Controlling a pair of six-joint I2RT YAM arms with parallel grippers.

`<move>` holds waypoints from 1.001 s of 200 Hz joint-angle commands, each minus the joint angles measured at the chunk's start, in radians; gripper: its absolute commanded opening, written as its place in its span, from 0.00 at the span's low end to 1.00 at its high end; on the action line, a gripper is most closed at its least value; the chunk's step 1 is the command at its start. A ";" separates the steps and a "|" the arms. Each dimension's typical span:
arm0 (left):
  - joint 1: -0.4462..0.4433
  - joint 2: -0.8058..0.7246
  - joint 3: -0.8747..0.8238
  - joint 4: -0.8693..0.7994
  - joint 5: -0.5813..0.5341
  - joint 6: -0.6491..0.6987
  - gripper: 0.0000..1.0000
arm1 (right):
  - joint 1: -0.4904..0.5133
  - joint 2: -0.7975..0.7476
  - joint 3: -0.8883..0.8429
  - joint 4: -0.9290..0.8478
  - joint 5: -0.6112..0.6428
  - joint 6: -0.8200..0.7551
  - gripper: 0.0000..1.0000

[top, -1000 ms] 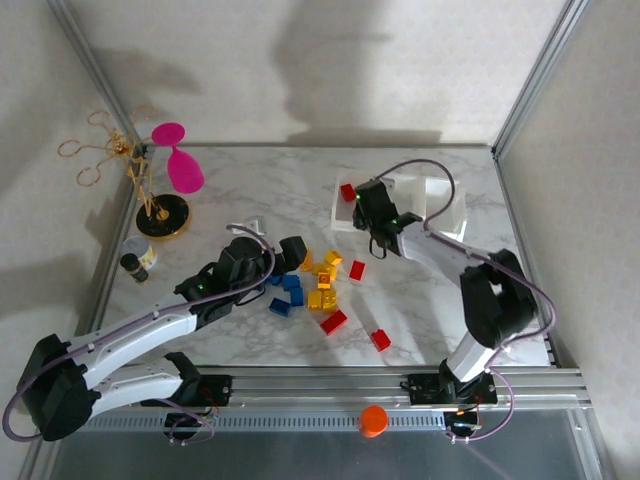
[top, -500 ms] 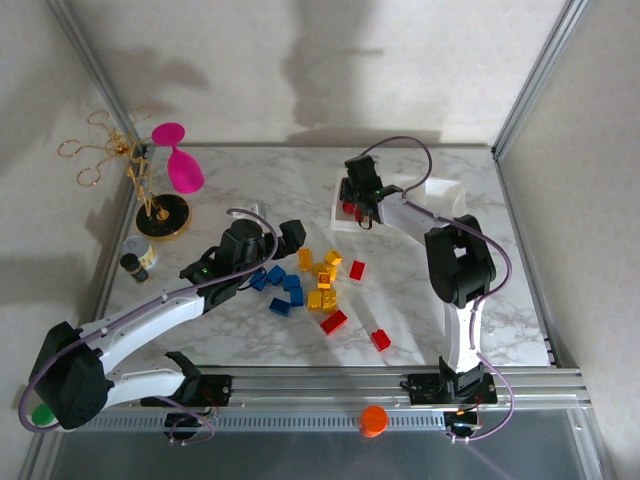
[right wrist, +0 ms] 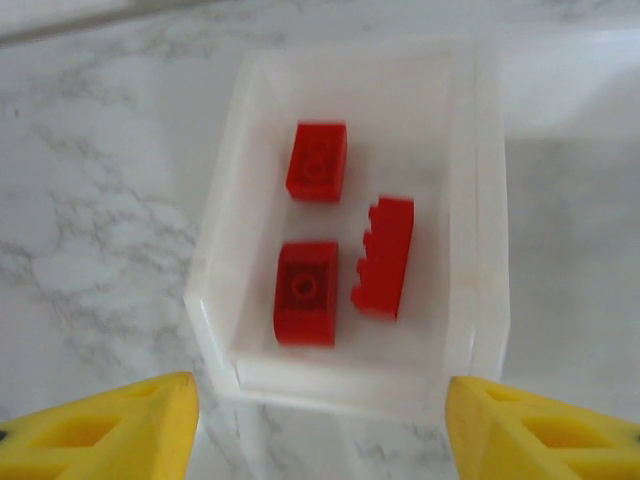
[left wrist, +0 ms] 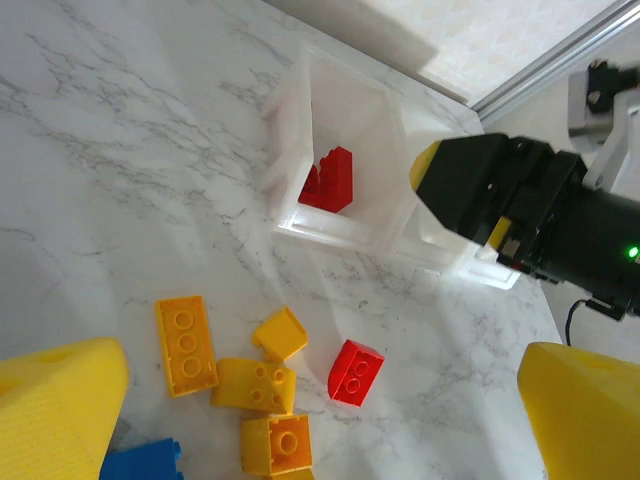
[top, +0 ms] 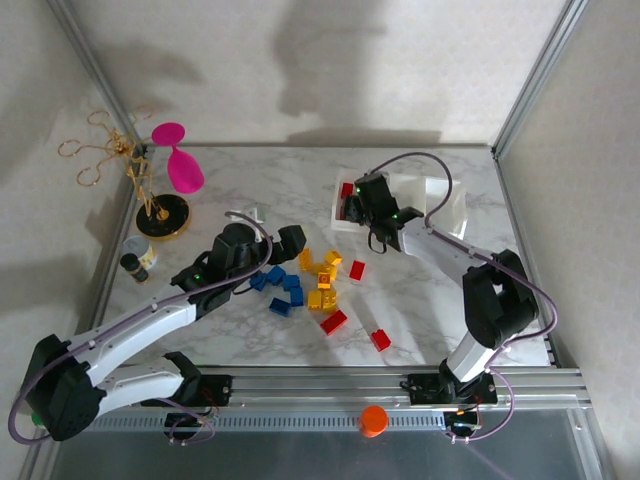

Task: Sort the legos into containers by color
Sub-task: Place the lego in the container, then pick up the lego from the center of the table.

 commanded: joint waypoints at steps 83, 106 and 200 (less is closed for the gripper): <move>-0.031 -0.179 -0.184 -0.063 -0.007 -0.090 1.00 | 0.140 -0.028 -0.220 0.011 -0.021 0.155 0.78; -0.032 -0.201 -0.207 -0.056 -0.019 -0.103 1.00 | 0.160 0.012 -0.214 0.007 -0.003 0.173 0.80; -0.034 -0.197 -0.210 -0.060 -0.024 -0.092 1.00 | 0.170 0.060 -0.267 -0.019 0.047 0.265 0.69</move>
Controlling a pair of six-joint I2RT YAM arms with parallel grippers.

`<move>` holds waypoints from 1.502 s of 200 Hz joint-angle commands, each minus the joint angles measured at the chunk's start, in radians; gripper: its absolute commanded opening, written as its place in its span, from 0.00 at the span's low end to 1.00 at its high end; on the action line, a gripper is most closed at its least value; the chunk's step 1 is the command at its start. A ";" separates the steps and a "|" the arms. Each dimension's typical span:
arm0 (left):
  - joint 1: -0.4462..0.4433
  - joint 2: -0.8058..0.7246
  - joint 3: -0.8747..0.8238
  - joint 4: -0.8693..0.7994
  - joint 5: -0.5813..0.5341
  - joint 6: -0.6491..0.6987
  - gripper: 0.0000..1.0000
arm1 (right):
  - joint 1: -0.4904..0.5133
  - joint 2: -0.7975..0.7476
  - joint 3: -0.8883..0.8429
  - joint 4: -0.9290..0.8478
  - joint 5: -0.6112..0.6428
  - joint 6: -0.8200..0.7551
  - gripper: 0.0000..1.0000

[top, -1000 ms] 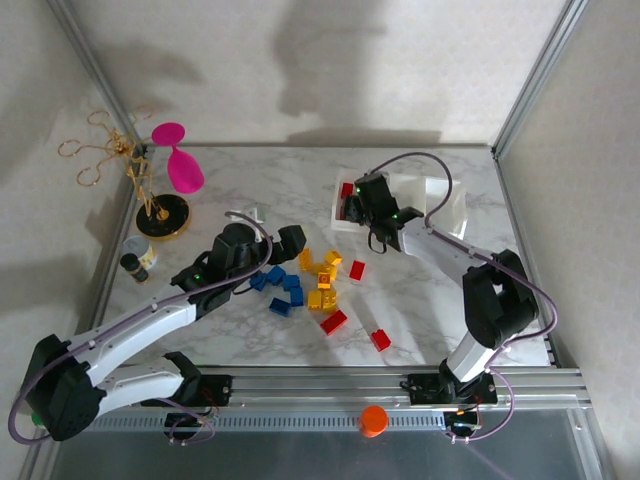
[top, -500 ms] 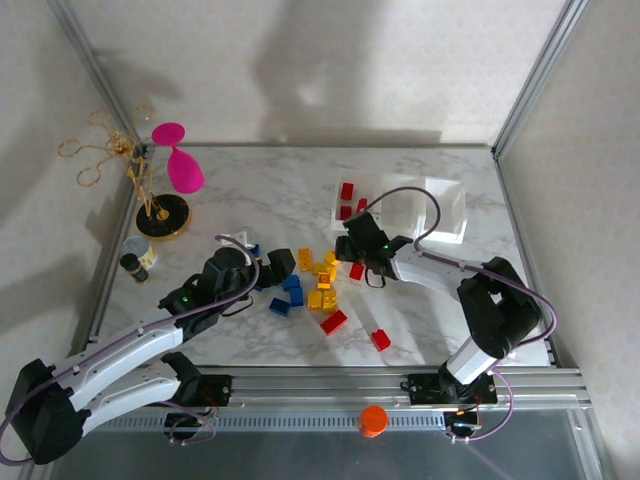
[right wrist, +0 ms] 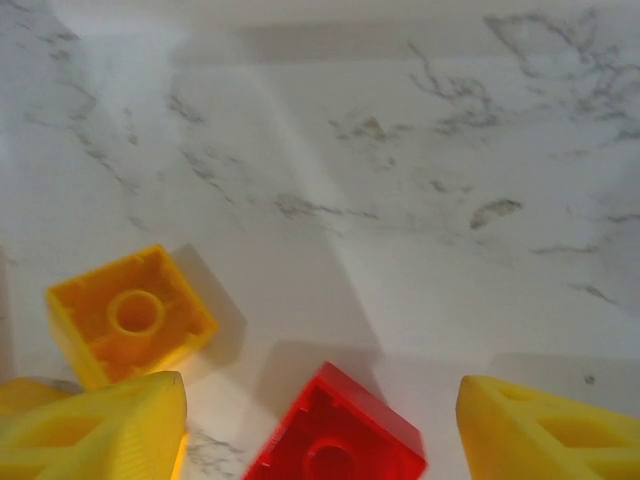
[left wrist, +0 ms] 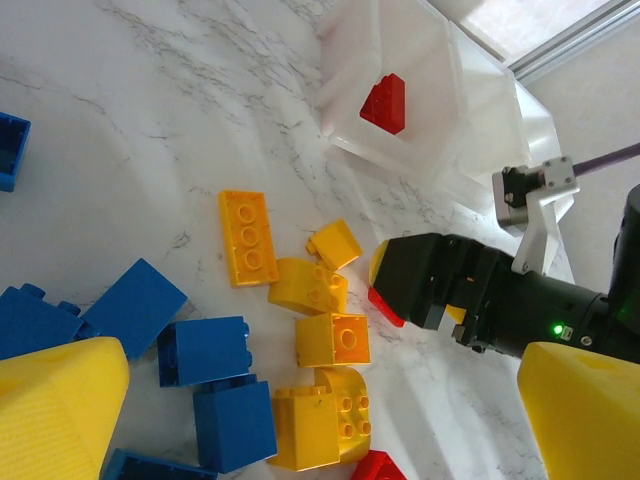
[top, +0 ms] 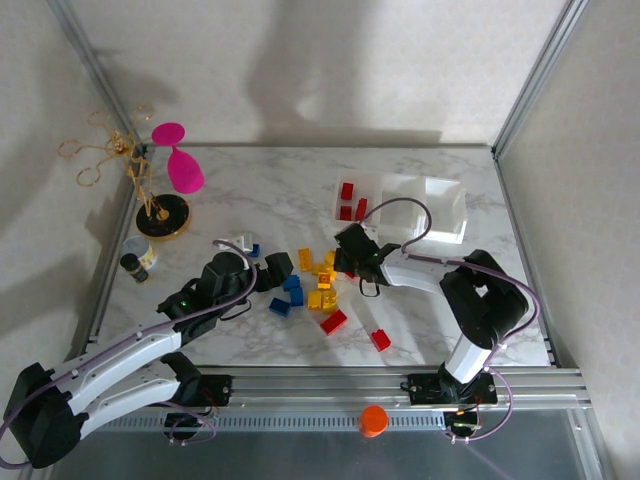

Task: Sort the legos into containers by color
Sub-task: Pick up the lego from the center of the table, then place the lego in the container.

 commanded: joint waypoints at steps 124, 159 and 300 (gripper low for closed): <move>-0.011 -0.027 0.013 -0.028 -0.022 -0.006 1.00 | 0.031 -0.016 -0.015 -0.022 0.050 0.028 0.34; -0.011 -0.008 0.027 0.001 -0.014 -0.010 1.00 | 0.017 -0.059 0.026 -0.036 0.075 -0.020 0.30; 0.049 0.180 0.201 0.089 -0.053 0.041 1.00 | -0.222 0.321 0.641 -0.069 0.085 -0.302 0.32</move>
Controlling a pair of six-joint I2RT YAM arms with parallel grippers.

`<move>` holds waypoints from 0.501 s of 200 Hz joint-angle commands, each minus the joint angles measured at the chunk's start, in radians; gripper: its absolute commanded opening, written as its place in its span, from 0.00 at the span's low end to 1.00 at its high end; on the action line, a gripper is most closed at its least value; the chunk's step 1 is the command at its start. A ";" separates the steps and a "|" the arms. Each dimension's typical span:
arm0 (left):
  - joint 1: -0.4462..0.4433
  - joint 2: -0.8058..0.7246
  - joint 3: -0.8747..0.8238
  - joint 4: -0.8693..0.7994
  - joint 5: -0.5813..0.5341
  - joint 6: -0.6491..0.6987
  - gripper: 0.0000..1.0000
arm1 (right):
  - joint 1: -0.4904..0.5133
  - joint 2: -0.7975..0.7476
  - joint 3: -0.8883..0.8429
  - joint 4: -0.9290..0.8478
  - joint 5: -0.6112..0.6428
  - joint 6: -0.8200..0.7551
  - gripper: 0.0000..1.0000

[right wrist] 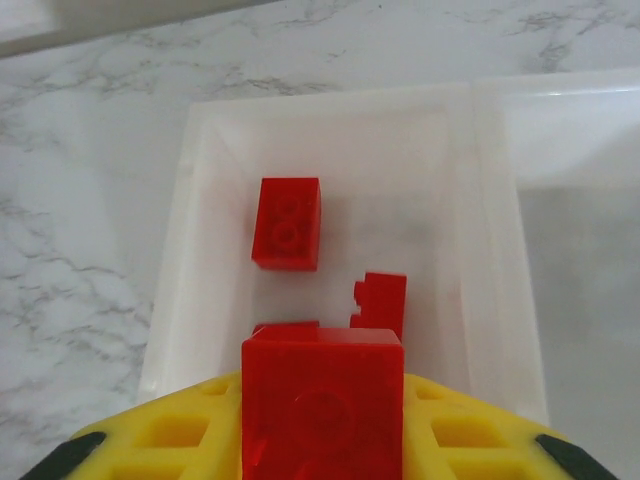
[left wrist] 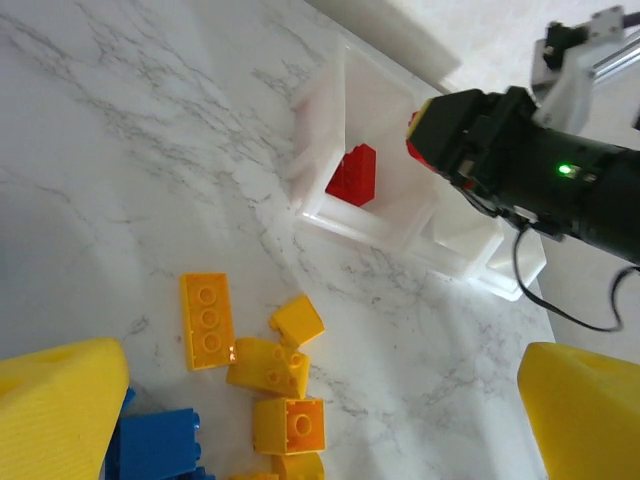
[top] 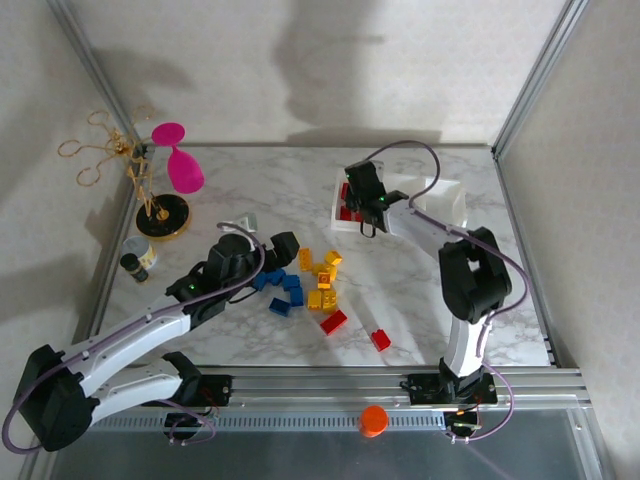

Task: Sort the legos into containers by color
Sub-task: Place the lego in the container.

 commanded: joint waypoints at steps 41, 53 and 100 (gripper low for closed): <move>0.023 0.052 0.067 0.031 -0.014 0.050 0.99 | -0.042 0.106 0.172 -0.036 -0.030 -0.072 0.53; 0.024 0.051 0.070 0.025 -0.008 0.054 1.00 | -0.040 0.080 0.161 -0.027 -0.049 -0.078 0.58; 0.020 -0.020 0.043 0.003 0.010 0.035 1.00 | 0.005 -0.084 0.023 -0.029 -0.085 -0.073 0.65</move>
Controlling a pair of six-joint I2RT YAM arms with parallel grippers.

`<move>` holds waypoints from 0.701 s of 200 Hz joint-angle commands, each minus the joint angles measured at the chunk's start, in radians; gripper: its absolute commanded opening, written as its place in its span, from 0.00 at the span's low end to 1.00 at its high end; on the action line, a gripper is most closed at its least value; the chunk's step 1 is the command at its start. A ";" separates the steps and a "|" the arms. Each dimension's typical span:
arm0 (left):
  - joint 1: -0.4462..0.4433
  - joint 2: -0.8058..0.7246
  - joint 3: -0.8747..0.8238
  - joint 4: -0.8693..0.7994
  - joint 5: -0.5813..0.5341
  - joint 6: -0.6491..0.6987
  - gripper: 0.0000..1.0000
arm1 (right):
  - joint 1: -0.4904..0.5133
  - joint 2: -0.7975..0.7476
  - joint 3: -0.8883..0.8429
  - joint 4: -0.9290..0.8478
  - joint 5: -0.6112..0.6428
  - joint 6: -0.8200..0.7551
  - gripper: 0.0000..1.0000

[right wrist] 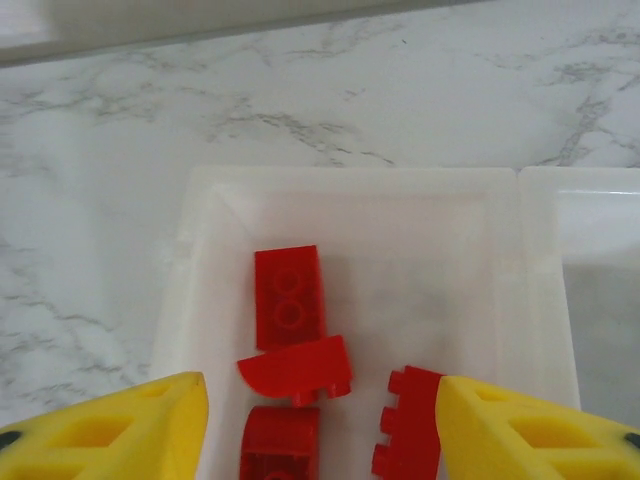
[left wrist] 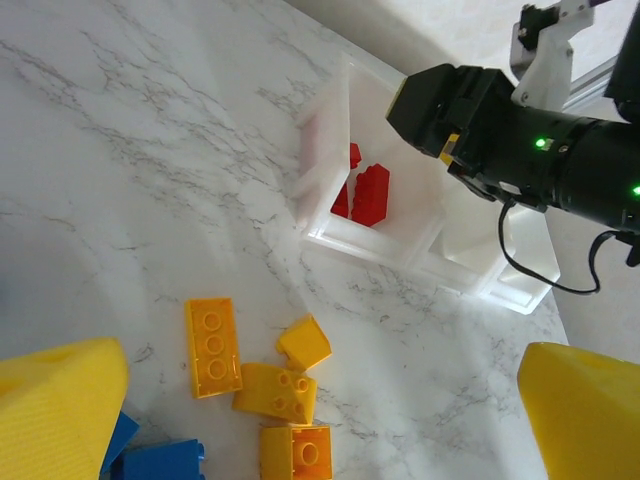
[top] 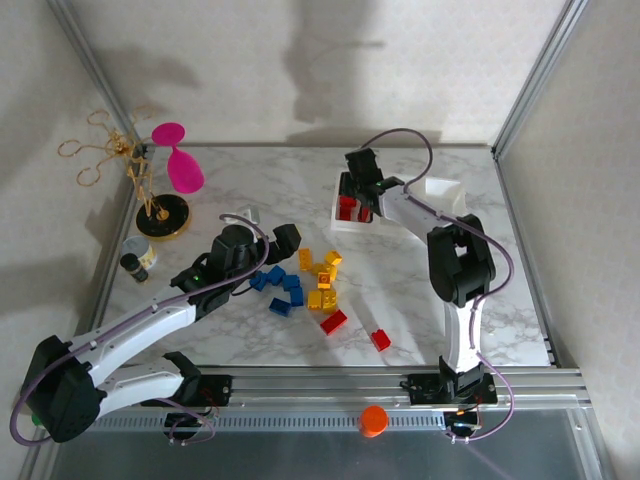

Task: Sort the legos into containers by color
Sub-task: Place the lego in the container.

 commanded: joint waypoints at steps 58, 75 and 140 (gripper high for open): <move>-0.028 -0.167 -0.069 -0.070 0.044 -0.019 1.00 | 0.105 -0.383 -0.346 -0.084 -0.035 0.074 0.76; -0.042 -0.180 -0.092 -0.083 0.051 -0.033 1.00 | 0.116 -0.452 -0.431 -0.103 -0.047 0.110 0.78; -0.142 -0.277 -0.203 -0.088 0.030 -0.138 1.00 | 0.235 -0.637 -0.695 -0.207 -0.033 0.272 0.83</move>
